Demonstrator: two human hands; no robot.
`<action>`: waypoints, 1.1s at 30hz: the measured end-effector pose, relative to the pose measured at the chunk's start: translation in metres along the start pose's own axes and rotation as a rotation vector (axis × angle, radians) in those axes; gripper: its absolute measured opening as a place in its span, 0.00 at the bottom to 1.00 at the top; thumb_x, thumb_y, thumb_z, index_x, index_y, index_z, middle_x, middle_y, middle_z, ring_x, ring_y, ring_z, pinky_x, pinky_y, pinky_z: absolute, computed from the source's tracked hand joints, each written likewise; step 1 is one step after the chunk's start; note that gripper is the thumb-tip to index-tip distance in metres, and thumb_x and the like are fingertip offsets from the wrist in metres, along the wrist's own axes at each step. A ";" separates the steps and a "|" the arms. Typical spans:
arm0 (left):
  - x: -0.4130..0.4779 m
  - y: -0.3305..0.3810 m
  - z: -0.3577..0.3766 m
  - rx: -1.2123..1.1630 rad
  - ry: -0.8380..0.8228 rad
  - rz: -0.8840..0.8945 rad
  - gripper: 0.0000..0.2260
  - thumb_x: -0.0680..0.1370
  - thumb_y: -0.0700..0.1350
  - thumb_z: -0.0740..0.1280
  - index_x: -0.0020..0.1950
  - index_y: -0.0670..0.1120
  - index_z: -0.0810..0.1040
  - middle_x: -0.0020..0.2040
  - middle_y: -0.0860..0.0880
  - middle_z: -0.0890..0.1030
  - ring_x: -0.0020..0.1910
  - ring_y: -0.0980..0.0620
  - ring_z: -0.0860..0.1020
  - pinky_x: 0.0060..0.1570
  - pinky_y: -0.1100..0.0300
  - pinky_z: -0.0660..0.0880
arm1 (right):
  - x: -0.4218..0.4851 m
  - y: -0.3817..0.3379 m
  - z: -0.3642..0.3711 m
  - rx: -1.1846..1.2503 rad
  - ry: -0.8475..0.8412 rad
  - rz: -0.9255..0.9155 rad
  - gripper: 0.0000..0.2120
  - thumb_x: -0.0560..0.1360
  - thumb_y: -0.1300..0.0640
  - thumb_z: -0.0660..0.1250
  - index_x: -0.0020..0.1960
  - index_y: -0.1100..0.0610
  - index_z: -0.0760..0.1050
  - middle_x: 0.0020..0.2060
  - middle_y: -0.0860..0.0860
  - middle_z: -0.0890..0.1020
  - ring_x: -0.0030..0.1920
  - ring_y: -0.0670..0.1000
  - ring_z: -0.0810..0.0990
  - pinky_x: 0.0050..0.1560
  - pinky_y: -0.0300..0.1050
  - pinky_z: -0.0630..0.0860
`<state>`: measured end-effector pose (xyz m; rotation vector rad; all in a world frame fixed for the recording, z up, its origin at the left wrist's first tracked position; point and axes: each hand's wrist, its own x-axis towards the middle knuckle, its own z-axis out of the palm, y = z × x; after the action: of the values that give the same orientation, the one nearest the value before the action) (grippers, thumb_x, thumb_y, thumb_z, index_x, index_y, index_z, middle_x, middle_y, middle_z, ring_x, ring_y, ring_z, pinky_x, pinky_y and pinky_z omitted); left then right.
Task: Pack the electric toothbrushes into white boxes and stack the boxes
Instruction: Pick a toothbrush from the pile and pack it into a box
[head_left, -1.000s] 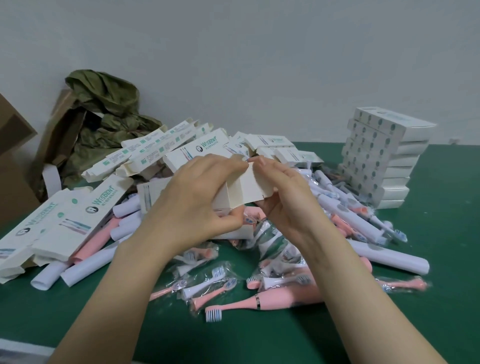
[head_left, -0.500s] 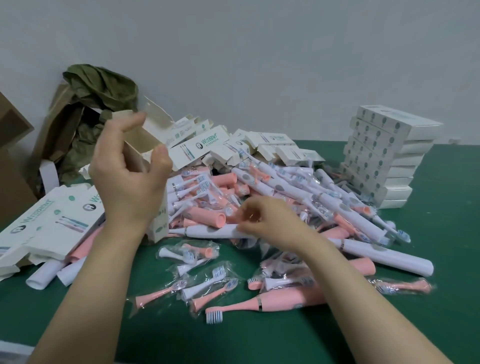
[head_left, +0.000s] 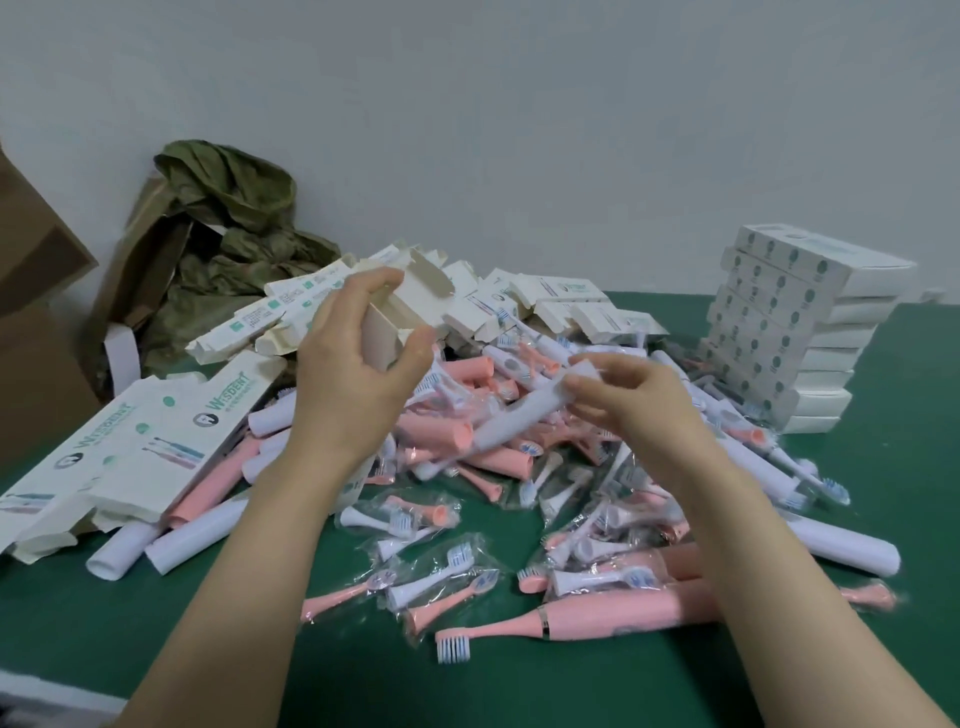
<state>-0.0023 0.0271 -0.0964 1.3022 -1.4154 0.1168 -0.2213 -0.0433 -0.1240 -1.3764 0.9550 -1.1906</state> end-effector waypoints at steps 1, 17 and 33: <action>0.000 0.003 0.002 -0.007 -0.017 0.000 0.18 0.71 0.52 0.65 0.60 0.51 0.74 0.51 0.53 0.75 0.46 0.60 0.69 0.45 0.78 0.63 | 0.000 -0.003 -0.003 0.105 0.052 -0.013 0.07 0.72 0.64 0.71 0.49 0.57 0.80 0.45 0.56 0.85 0.46 0.53 0.85 0.46 0.40 0.81; 0.000 -0.009 0.019 0.588 -0.404 -0.016 0.21 0.68 0.60 0.63 0.59 0.56 0.70 0.48 0.56 0.72 0.43 0.54 0.67 0.31 0.60 0.60 | -0.007 -0.043 -0.023 0.685 0.628 -0.431 0.08 0.75 0.66 0.67 0.52 0.57 0.76 0.45 0.52 0.83 0.48 0.48 0.84 0.48 0.39 0.80; -0.021 0.014 0.031 0.173 -0.200 0.077 0.29 0.66 0.58 0.69 0.64 0.53 0.66 0.54 0.56 0.74 0.52 0.55 0.71 0.47 0.64 0.65 | -0.027 -0.032 0.038 0.012 0.344 -0.698 0.13 0.69 0.64 0.74 0.46 0.48 0.79 0.46 0.47 0.76 0.45 0.43 0.78 0.47 0.33 0.74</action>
<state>-0.0372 0.0237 -0.1144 1.4329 -1.6557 0.1672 -0.1905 -0.0052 -0.0961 -1.5813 0.7003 -1.9996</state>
